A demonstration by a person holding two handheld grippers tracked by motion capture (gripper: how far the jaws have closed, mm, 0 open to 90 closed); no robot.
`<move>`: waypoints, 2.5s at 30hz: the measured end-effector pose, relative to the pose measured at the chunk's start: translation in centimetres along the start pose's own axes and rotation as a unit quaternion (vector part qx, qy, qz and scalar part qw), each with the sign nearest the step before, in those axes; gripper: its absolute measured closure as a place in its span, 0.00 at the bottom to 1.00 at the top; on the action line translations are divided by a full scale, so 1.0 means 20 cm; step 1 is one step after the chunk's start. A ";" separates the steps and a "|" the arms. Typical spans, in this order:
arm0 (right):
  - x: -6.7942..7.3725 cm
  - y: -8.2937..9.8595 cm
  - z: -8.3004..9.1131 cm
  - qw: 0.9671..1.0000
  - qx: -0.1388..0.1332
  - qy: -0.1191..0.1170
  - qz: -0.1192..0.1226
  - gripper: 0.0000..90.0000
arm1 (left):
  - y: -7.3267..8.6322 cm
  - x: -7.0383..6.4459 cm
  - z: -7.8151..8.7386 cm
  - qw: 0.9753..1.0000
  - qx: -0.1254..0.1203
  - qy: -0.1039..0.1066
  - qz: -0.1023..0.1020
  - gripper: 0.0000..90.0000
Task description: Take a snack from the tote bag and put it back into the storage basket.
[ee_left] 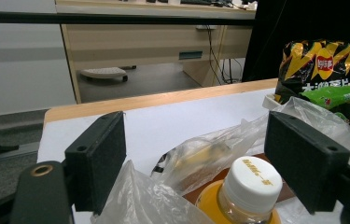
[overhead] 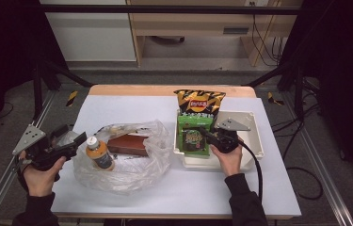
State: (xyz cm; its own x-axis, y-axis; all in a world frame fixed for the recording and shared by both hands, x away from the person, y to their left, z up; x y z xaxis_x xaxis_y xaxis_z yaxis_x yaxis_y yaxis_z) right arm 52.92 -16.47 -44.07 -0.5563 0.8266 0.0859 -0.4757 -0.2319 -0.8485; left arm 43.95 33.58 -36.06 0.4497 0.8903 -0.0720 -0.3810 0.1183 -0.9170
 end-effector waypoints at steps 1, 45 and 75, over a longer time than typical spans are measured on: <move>0.00 0.00 0.00 1.000 0.002 0.001 0.000 0.74 | 0.00 0.00 0.00 1.000 0.000 0.000 0.000 0.22; 0.07 -0.12 0.39 0.997 -0.075 0.016 -0.010 0.30 | 0.00 0.01 0.02 1.000 -0.006 0.009 0.004 0.22; 0.63 -0.32 0.27 0.989 -0.077 -0.110 0.058 0.29 | 0.00 0.03 0.03 1.000 -0.007 0.005 0.007 0.22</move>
State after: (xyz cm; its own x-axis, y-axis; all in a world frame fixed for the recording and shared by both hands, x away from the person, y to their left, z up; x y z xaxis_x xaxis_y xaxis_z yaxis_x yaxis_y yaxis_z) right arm 45.34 -7.33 -34.74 -0.7445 0.6628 0.0800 -0.2989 -0.2238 -0.9277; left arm 43.71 34.32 -35.80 0.4515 0.8878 -0.0892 -0.3757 0.0985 -0.9215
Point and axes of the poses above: each handheld gripper's, and its own axes: z roughly backward along the jaws, y roughly out of its underside, x roughly to its left, the point moved 1 cm from there along -z, roughly forward along the jaws, and after that the axes turned 10 degrees about x, right-handed, at the moved point
